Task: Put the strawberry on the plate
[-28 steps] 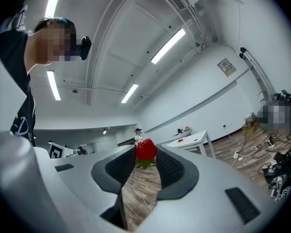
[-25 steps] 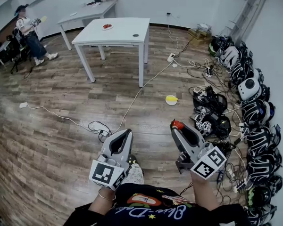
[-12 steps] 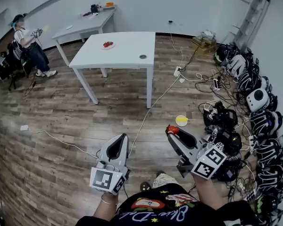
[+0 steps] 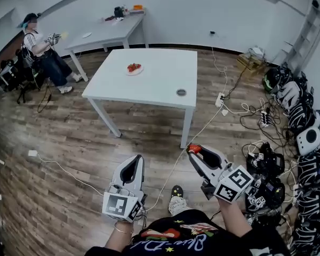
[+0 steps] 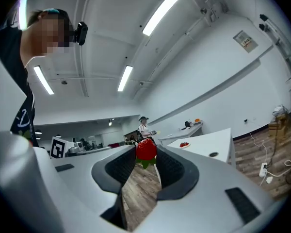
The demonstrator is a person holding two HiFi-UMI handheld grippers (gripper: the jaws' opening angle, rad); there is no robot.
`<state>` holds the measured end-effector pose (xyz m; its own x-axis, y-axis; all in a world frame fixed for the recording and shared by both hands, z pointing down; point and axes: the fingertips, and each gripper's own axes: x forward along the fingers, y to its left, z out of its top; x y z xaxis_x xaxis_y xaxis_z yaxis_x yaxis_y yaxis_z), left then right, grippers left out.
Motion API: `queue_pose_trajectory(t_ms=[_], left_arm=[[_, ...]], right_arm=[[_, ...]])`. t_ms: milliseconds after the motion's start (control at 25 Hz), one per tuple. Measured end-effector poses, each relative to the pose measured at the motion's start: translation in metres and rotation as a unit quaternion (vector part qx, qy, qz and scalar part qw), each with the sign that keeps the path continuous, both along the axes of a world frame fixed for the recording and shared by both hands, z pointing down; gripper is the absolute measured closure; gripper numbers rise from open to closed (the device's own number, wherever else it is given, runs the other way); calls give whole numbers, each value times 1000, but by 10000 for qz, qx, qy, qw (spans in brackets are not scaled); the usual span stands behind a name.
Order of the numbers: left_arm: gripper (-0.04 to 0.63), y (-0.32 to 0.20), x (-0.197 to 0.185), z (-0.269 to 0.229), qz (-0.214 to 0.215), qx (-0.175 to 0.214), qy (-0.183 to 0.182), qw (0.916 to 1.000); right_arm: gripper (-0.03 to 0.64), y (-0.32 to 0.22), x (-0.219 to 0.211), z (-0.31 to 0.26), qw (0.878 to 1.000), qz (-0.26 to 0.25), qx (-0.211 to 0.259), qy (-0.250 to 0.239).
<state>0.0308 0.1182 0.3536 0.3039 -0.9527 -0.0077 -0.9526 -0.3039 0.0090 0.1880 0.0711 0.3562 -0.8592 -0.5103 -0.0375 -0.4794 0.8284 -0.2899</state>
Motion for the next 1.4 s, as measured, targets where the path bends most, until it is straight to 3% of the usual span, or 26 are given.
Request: queue_pose_trajectory(t_ms=[320, 480, 880, 1040, 1200, 1400], left_arm=[[609, -148, -63, -7, -330, 28, -102, 9994], [609, -217, -98, 10, -369, -40, 138, 9992], [609, -419, -216, 32, 177, -101, 254, 9995], [609, -485, -254, 27, 523, -73, 102, 9986], [609, -532, -290, 29, 644, -110, 139, 9978], [609, -578, -318, 39, 748, -256, 281, 9965]], right_arm=[[476, -159, -80, -8, 9990, -387, 182, 128], [476, -220, -117, 11, 9975, -454, 128, 518], [476, -417, -248, 32, 9983, 30, -12, 575], [476, -482, -303, 41, 9971, 103, -130, 742], [476, -530, -353, 68, 9894, 55, -142, 1444], [476, -577, -398, 133, 9591, -275, -187, 2809]])
